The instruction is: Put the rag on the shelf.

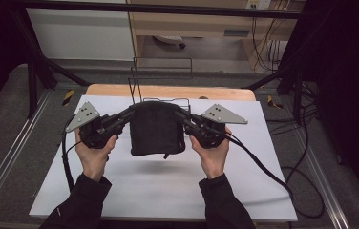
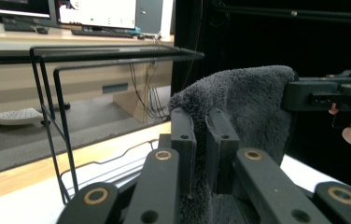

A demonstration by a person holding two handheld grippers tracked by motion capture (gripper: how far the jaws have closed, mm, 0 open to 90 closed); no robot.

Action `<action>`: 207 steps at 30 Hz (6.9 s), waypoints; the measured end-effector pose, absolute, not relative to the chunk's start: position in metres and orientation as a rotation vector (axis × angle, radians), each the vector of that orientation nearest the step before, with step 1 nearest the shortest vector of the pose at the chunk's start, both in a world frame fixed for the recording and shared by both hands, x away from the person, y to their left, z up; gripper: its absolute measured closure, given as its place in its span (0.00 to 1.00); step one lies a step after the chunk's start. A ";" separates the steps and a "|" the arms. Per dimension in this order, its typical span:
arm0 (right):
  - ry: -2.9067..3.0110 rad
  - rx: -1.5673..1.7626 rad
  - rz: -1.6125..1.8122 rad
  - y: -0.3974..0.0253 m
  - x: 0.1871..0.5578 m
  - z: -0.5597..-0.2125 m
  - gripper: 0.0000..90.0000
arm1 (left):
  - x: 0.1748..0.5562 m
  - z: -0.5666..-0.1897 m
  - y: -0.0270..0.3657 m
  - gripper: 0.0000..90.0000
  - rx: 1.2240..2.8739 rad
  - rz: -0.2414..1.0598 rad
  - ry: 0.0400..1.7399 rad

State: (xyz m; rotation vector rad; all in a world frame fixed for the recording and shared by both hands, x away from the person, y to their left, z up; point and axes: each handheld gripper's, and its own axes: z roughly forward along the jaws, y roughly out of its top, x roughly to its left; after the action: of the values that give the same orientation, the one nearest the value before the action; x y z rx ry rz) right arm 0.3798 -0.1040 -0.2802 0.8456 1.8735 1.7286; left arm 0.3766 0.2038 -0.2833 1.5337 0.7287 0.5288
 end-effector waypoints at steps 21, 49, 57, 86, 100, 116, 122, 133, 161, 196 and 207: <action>1.719 0.787 1.752 -0.096 0.388 -0.253 0.90 | 0.392 -0.258 0.203 0.92 1.411 0.572 0.700; 1.565 0.726 1.758 -0.098 0.407 -0.198 0.90 | 0.416 -0.199 0.191 0.92 1.330 0.638 0.655; 1.532 0.720 1.760 -0.098 0.416 -0.178 0.90 | 0.425 -0.178 0.186 0.92 1.321 0.664 0.644; 1.476 0.735 1.750 -0.093 0.463 -0.124 0.90 | 0.474 -0.121 0.185 0.92 1.309 0.730 0.693; 1.479 0.743 1.693 -0.091 0.495 -0.115 0.90 | 0.510 -0.117 0.181 0.92 1.320 0.735 0.733; 1.542 0.739 1.651 -0.088 0.519 -0.127 0.90 | 0.532 -0.135 0.188 0.92 1.357 0.743 0.741; 1.566 0.750 1.634 -0.089 0.519 -0.136 0.90 | 0.531 -0.146 0.187 0.92 1.375 0.732 0.739; 1.637 0.774 1.598 -0.093 0.515 -0.165 0.90 | 0.522 -0.170 0.190 0.92 1.454 0.722 0.719; 1.732 0.739 1.573 -0.100 0.492 -0.195 0.90 | 0.493 -0.205 0.197 0.92 1.495 0.673 0.672; 1.853 0.728 1.523 -0.100 0.451 -0.261 0.89 | 0.451 -0.270 0.196 0.88 1.609 0.691 0.713; 1.949 0.813 1.459 -0.101 0.445 -0.260 0.69 | 0.446 -0.275 0.203 0.78 1.711 0.609 0.774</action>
State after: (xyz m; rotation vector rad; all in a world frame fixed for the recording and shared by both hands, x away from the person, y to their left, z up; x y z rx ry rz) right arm 0.4450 -0.1014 -0.2604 0.8130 1.9488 1.4590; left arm 0.4461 0.2025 -0.2749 1.7106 0.7739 0.6087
